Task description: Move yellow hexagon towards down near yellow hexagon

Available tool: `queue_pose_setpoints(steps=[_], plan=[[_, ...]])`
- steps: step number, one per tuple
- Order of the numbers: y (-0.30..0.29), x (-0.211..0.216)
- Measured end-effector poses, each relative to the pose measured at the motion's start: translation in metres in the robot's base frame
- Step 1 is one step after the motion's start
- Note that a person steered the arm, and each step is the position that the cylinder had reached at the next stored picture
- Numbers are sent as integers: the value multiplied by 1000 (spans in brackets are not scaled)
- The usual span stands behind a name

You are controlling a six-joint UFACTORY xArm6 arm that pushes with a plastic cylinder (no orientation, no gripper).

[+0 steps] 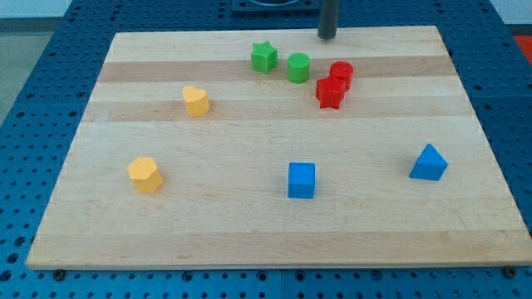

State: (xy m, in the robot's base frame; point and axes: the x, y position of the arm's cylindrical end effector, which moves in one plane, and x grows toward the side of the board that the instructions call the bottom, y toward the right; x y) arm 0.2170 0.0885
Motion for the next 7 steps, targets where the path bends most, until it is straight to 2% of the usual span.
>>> queue_pose_setpoints(steps=[1, 2, 3, 4, 5, 6, 7], plan=[[-51, 31], [-32, 44], [-68, 66], [-95, 111], [-124, 109], [-72, 61], [-35, 75]])
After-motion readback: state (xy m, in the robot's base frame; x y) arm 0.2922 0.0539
